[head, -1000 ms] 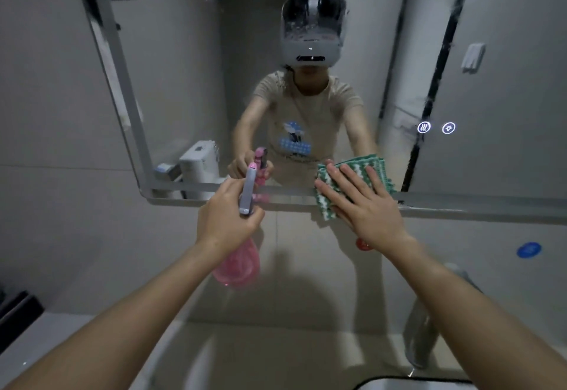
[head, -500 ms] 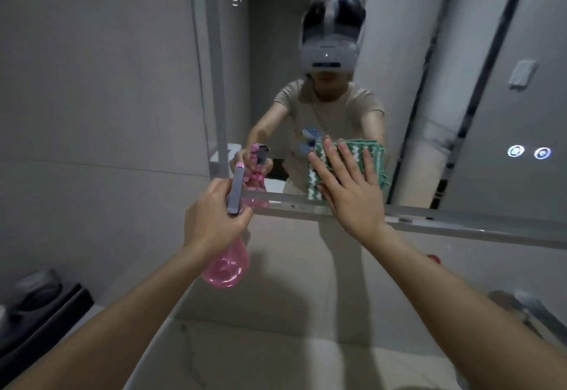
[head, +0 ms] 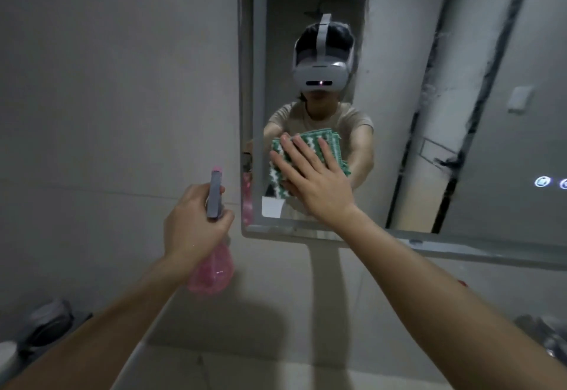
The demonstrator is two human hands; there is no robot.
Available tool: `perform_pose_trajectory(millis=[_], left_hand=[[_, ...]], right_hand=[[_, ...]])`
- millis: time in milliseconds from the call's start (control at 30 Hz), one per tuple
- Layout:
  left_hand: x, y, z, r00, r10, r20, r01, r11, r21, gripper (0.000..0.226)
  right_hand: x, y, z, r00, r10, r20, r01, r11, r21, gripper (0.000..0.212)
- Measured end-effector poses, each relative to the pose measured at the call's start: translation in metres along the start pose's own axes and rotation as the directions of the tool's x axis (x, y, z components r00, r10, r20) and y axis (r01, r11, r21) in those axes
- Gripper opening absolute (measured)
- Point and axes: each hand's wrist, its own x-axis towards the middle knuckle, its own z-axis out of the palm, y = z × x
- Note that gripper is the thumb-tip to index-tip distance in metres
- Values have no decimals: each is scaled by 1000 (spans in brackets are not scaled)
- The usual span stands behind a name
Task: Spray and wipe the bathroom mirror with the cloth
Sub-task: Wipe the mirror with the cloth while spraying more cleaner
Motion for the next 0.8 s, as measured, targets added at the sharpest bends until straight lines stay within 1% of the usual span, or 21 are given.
perform_pose_trajectory(millis=[67,100,200,233,300,400,467,567,667,800], left_hand=[[0,20,9,999,35,9,-35,999,-18,13],[-1,31,14,998,59,15,-58,998,-20,13],[-4,67,32,994,107,33,-105,993,-52,31],[-5,79,39,993,110,40,-107,992,-69,34],[-7,101,56,992,112,49,-107,989,-99,32],[-12,124,83,996,72,54,-60,978,-197,34],[-17,133,98,996,65,66,-48,972,-229,31],[-32,141,115,992,85,95,-66,980,-187,28],[-45,135,128,989,92,120,-69,982,-178,12],[-69,118,133,984,17,180,12,987,-161,14]], right_hand=[[-4,24,-10,999,44,5,-44,999,-16,52],[-7,37,-17,997,78,4,-78,996,-31,50],[-26,81,-36,992,127,18,-125,987,-105,49],[-35,96,-42,990,139,22,-135,983,-126,49],[-56,123,-53,982,185,25,-179,971,-157,48],[-91,153,-65,963,266,27,-257,948,-188,50],[-114,166,-68,951,307,45,-294,937,-187,51],[-138,167,-66,927,372,58,-360,921,-146,51],[-154,151,-61,891,450,54,-444,891,-96,51],[-181,114,-49,841,536,78,-533,844,-59,55]])
